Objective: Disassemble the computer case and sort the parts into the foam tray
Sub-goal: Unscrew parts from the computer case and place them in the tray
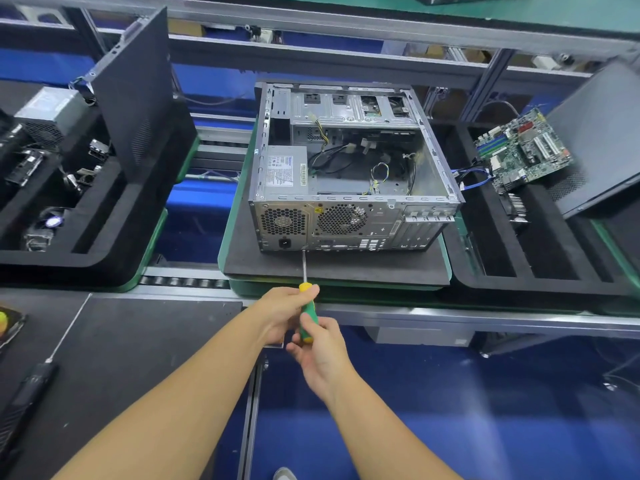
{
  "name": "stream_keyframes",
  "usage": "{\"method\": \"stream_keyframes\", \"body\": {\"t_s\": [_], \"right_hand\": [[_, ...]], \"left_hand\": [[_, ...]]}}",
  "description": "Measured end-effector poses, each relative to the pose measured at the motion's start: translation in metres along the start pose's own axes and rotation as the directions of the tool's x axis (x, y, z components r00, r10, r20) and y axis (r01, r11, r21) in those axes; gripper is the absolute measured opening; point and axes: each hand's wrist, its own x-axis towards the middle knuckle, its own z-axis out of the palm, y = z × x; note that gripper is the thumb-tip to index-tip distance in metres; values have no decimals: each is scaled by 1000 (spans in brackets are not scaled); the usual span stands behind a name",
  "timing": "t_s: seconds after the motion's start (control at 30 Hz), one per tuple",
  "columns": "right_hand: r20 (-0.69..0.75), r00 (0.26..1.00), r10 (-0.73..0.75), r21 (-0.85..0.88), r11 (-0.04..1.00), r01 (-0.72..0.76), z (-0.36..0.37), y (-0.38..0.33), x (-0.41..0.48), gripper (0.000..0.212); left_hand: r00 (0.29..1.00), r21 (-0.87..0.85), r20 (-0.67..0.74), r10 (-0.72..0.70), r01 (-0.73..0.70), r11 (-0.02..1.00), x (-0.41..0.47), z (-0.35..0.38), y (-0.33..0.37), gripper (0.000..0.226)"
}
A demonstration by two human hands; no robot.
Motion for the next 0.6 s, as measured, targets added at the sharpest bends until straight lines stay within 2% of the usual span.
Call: {"method": "stream_keyframes", "body": {"t_s": [0.1, 0.23, 0.3, 0.4, 0.5, 0.6], "right_hand": [[8, 1000, 5, 29, 1000, -5, 5, 0, -1, 36], [60, 988, 143, 102, 984, -148, -3, -3, 0, 50], [32, 991, 129, 97, 987, -132, -5, -4, 3, 45], [-40, 997, 59, 94, 994, -55, 1, -3, 5, 33], [-78, 997, 12, 81, 997, -5, 0, 2, 5, 25], [-83, 996, -16, 107, 994, 25, -3, 6, 3, 20]], "left_hand": [[998, -75, -56, 18, -22, 997, 3, -3, -4, 34], [997, -178, -35, 68, -73, 981, 7, -12, -8, 37], [997, -174, 15, 79, -75, 982, 7, -15, -9, 32], [997, -79, 63, 55, -50, 996, 2, -9, -5, 28], [996, -25, 22, 83, -83, 996, 2, -1, -3, 35], [993, -92, -68, 101, -107, 990, 7, -4, -8, 34]]}}
